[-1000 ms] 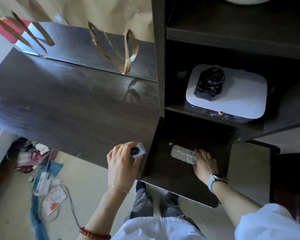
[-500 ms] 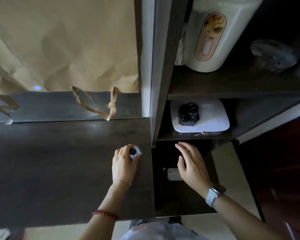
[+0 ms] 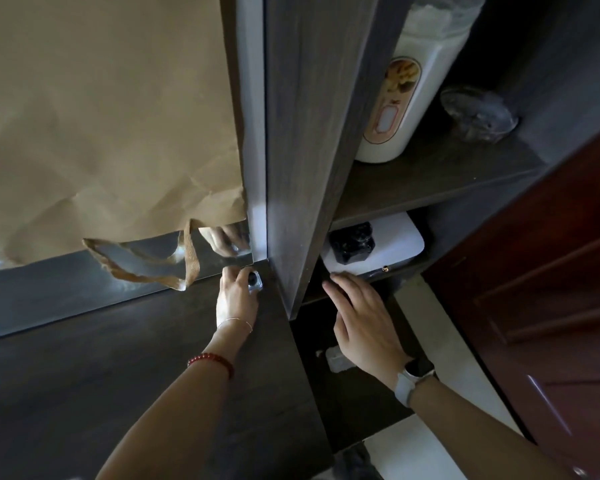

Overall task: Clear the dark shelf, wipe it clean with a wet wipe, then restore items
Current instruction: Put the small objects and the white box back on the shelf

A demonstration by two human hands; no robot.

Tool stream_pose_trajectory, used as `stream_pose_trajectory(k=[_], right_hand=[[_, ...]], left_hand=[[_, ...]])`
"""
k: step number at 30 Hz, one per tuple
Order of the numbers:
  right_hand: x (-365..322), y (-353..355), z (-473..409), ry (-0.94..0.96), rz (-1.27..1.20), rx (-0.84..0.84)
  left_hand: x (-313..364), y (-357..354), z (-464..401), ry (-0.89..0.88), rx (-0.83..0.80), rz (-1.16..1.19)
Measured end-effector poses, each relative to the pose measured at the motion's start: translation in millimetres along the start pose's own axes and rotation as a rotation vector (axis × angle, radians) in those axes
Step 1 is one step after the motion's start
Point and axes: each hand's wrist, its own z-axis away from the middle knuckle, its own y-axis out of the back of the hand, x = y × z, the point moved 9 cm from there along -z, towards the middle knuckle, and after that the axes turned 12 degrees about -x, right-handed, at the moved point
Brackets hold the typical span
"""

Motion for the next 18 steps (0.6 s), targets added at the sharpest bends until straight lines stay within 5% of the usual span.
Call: stream_pose_trajectory(k=[10, 14, 18], right_hand=[[6.5, 17.5, 5.5, 0.057, -0.177, 0.041], [35.4, 53.7, 6.0, -0.103, -0.407, 0.314], [59.3, 62.3, -18.7, -0.356, -0.436, 0.294]], left_hand=[[15.3, 4.0, 5.9, 0.007, 0.053, 0.051], [34.9, 12.7, 47.6, -0.092, 0.206, 0.104], [51.6, 19.3, 83.0, -0.152, 0.309, 0.137]])
